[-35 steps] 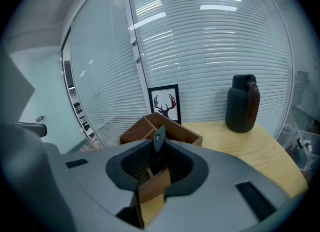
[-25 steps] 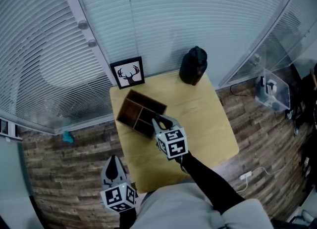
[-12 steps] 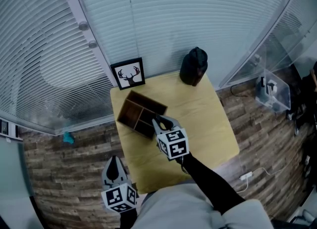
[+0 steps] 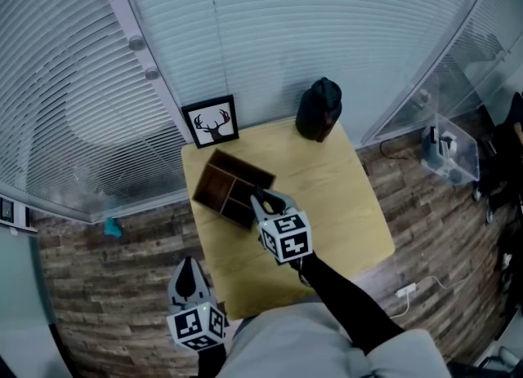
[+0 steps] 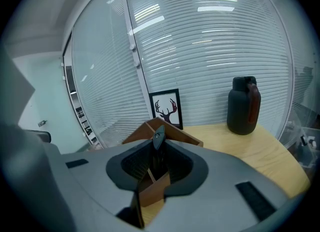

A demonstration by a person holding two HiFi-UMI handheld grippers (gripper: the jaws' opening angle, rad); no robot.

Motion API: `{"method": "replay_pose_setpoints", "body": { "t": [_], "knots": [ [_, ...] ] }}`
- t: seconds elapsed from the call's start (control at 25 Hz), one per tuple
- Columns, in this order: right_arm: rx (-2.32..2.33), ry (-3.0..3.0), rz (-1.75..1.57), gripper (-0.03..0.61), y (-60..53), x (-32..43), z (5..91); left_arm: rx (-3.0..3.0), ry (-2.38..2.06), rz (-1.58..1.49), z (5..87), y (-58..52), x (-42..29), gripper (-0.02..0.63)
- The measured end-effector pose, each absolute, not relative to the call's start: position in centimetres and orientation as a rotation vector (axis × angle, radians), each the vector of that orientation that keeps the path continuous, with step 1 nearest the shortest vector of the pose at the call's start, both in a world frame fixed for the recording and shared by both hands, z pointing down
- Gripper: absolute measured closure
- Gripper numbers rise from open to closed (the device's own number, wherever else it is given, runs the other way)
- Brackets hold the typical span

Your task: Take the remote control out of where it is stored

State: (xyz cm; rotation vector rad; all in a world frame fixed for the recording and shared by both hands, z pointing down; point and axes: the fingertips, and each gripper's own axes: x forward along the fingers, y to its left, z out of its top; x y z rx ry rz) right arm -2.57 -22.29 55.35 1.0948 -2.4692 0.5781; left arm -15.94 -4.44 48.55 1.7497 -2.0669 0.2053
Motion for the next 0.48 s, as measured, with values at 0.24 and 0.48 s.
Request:
{"method": "replay_pose_setpoints", "body": {
  "t": [0.24, 0.48],
  "knots": [
    [1.091, -2.472, 0.576, 0.503, -22.24, -2.46, 55.27, 1.752, -2.059, 0.201, 48.62, -4.45, -15.82, 0.606],
    [1.087, -2.479, 0.559, 0.503, -22.19, -2.6, 55.05, 1.747, -2.063, 0.203, 48.66, -4.43, -15.9, 0.606]
  ]
}}
